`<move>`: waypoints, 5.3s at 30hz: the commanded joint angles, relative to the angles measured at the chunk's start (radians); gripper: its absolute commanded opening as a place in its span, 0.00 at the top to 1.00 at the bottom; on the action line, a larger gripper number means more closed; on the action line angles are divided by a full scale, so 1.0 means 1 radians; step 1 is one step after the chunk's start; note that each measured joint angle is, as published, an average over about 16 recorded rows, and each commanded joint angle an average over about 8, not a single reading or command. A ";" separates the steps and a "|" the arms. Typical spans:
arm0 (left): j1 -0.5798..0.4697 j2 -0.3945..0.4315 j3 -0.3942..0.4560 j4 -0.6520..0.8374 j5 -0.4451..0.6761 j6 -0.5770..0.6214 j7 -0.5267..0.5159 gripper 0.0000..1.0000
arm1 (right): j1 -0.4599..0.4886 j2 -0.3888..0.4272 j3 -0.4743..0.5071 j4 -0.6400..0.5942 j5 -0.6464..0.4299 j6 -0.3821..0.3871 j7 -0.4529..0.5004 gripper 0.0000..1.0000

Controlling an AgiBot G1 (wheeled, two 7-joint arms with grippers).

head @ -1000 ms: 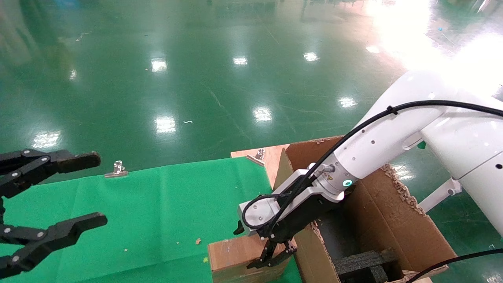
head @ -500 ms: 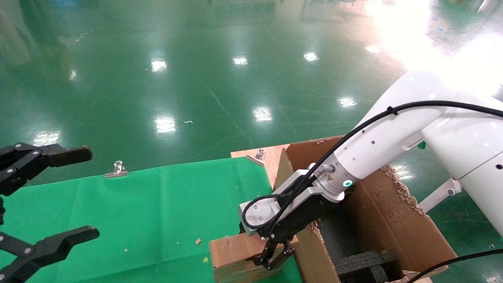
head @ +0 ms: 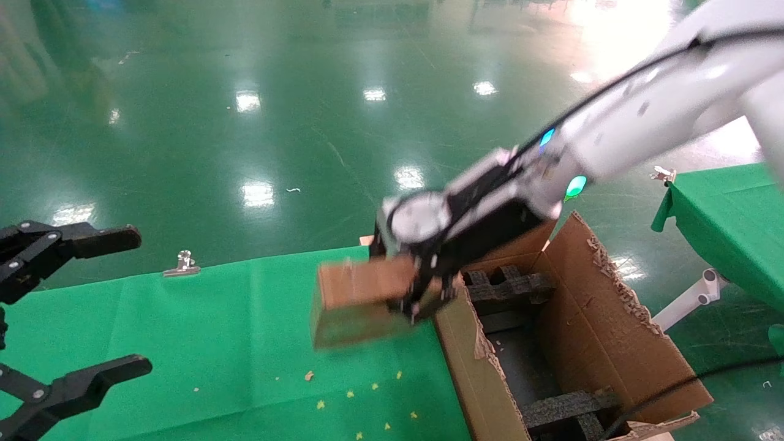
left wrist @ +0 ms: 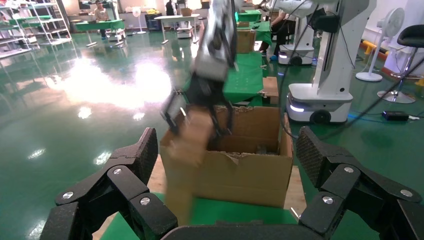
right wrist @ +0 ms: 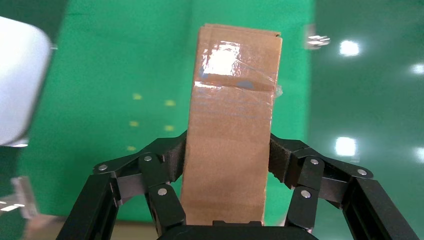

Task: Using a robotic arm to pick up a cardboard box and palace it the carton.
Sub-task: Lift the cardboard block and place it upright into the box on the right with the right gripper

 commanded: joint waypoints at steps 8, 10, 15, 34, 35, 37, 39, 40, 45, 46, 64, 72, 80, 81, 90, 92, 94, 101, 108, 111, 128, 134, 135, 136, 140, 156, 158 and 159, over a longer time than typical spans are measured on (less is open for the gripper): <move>0.000 0.000 0.000 0.000 0.000 0.000 0.000 0.00 | 0.185 -0.003 -0.044 -0.117 0.075 -0.010 -0.083 1.00; 0.000 0.000 0.000 0.000 0.000 0.000 0.000 0.00 | 0.209 0.000 -0.063 -0.136 0.093 -0.011 -0.097 1.00; 0.000 0.000 0.000 0.000 0.000 0.000 0.000 0.00 | 0.261 0.027 -0.116 -0.179 0.128 -0.012 -0.121 1.00; 0.000 0.000 0.000 0.000 0.000 0.000 0.000 0.00 | 0.487 0.293 -0.468 -0.169 0.132 -0.021 -0.086 1.00; 0.000 0.000 0.000 0.000 0.000 0.000 0.000 0.00 | 0.497 0.307 -0.489 -0.165 0.134 -0.020 -0.078 1.00; 0.000 0.000 0.000 0.000 0.000 0.000 0.000 0.00 | 0.514 0.332 -0.530 -0.159 0.138 -0.019 -0.063 1.00; 0.000 0.000 0.000 0.000 0.000 0.000 0.000 0.00 | 0.524 0.355 -0.565 -0.162 0.149 -0.017 -0.041 1.00; 0.000 0.000 0.000 0.000 0.000 0.000 0.000 0.00 | 0.526 0.365 -0.580 -0.167 0.156 -0.014 -0.028 1.00; 0.000 0.000 0.000 0.000 0.000 0.000 0.000 0.00 | 0.516 0.402 -0.633 -0.222 0.181 0.010 0.045 1.00; 0.000 0.000 0.000 0.000 0.000 0.000 0.000 0.00 | 0.511 0.407 -0.639 -0.238 0.184 0.017 0.061 1.00; 0.000 0.000 0.000 0.000 0.000 0.000 0.000 0.00 | 0.289 0.532 -0.643 -0.334 0.334 0.219 0.402 1.00; 0.000 0.000 0.000 0.000 0.000 0.000 0.000 0.00 | 0.240 0.597 -0.651 -0.244 0.363 0.311 0.554 1.00; 0.000 0.000 0.000 0.000 0.000 0.000 0.000 0.00 | 0.233 0.610 -0.652 -0.220 0.366 0.330 0.568 1.00; 0.000 0.000 0.000 0.000 0.000 0.000 0.000 0.00 | 0.234 0.609 -0.652 -0.222 0.366 0.329 0.567 1.00; 0.000 0.000 0.000 0.000 0.000 0.000 0.000 0.00 | 0.236 0.585 -0.664 -0.241 0.340 0.334 0.601 1.00; 0.000 0.000 0.000 0.000 0.000 0.000 0.000 0.00 | 0.236 0.570 -0.676 -0.245 0.315 0.347 0.637 1.00; 0.000 0.000 0.000 0.000 0.000 0.000 0.000 0.00 | 0.238 0.554 -0.691 -0.244 0.282 0.364 0.681 1.00; 0.000 0.000 0.000 0.000 -0.001 0.000 0.000 0.00 | 0.235 0.514 -0.739 -0.196 0.180 0.434 0.855 1.00; 0.000 0.000 0.000 0.000 -0.001 0.000 0.000 0.00 | 0.215 0.497 -0.774 -0.104 0.110 0.510 0.985 1.00; 0.000 0.000 0.000 0.000 -0.001 0.000 0.000 0.00 | 0.204 0.490 -0.787 -0.065 0.084 0.539 1.027 1.00; 0.000 0.000 0.000 0.000 -0.001 0.000 0.000 0.00 | 0.085 0.424 -0.836 -0.004 0.024 0.704 1.175 1.00; 0.000 0.000 0.000 0.000 -0.001 0.000 0.000 0.00 | 0.035 0.399 -0.837 -0.033 0.039 0.756 1.179 1.00; 0.000 0.000 0.000 0.000 -0.001 0.000 0.000 0.00 | 0.026 0.394 -0.836 -0.041 0.043 0.764 1.177 1.00; 0.000 0.000 0.000 0.000 -0.001 0.000 0.000 0.00 | 0.017 0.389 -0.835 -0.049 0.048 0.771 1.175 1.00; 0.000 0.000 0.000 0.000 -0.001 0.000 0.000 0.00 | -0.015 0.369 -0.831 -0.084 0.068 0.790 1.161 1.00; 0.000 0.000 0.000 0.000 -0.001 0.000 0.000 0.00 | -0.145 0.281 -0.796 -0.232 0.174 0.817 1.057 1.00; 0.000 0.000 0.000 0.000 -0.001 0.000 0.000 0.00 | -0.158 0.269 -0.791 -0.254 0.186 0.817 1.038 1.00; 0.000 0.000 0.000 0.000 -0.001 0.000 0.000 0.00 | -0.164 0.263 -0.788 -0.265 0.192 0.815 1.029 1.00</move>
